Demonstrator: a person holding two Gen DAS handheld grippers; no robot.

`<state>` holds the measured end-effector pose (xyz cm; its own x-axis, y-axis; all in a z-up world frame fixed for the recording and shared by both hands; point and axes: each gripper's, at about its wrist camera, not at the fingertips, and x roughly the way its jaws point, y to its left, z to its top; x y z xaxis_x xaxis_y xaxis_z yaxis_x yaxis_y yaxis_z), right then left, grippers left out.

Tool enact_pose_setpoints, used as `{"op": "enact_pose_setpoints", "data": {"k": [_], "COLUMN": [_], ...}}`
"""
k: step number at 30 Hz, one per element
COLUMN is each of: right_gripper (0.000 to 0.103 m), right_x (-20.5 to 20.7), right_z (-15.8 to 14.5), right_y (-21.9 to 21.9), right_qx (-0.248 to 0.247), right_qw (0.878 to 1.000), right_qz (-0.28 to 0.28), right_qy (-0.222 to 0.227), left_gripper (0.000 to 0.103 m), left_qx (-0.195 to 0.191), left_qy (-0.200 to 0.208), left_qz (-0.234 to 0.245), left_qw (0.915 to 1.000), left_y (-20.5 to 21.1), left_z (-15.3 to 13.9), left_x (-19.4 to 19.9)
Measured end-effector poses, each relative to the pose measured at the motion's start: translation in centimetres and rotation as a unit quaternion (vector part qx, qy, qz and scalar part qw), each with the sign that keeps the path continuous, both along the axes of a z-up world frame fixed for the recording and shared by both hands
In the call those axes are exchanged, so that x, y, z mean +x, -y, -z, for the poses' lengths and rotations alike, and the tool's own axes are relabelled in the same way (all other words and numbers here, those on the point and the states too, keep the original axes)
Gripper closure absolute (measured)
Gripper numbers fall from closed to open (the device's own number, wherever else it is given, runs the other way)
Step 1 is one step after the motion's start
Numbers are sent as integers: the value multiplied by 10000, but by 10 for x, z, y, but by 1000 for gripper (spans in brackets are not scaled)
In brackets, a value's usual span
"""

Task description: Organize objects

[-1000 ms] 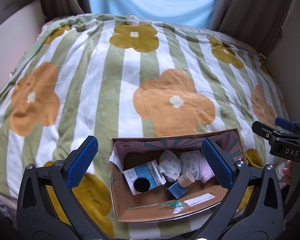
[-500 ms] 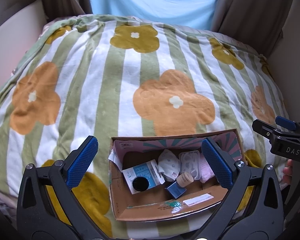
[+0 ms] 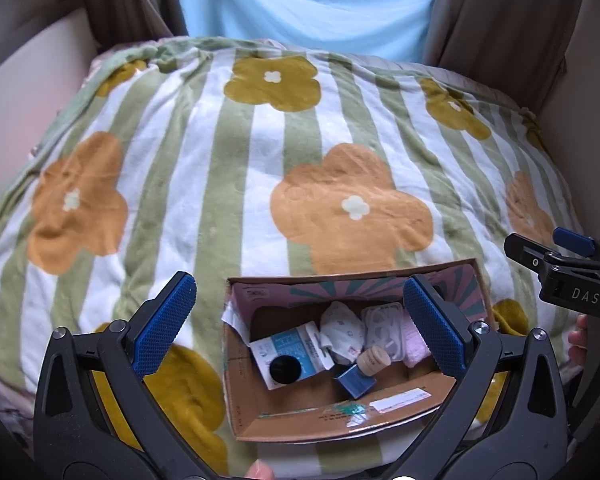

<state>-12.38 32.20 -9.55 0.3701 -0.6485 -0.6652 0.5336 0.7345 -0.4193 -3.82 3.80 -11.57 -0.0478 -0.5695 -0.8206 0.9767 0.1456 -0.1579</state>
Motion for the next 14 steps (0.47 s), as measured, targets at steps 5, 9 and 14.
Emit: {"op": "enact_pose_setpoints", "data": {"k": [5, 9, 14], "right_gripper": [1, 1, 1], "right_x": [2, 5, 1], "right_z": [-3, -4, 3], "right_y": [-1, 1, 4], "right_qx": [-7, -5, -22], "right_qw": [10000, 10000, 10000], "right_qz": [-9, -1, 37], "right_qy": [-2, -21, -3], "left_gripper": [0, 0, 0], "left_qx": [-115, -239, -306], "left_qy": [-330, -415, -528], "left_qz": [88, 26, -59], "left_qw": [9993, 9988, 9981], "left_y": [0, -2, 1], "left_z": [-3, -2, 4], "left_x": [0, 2, 10]}}
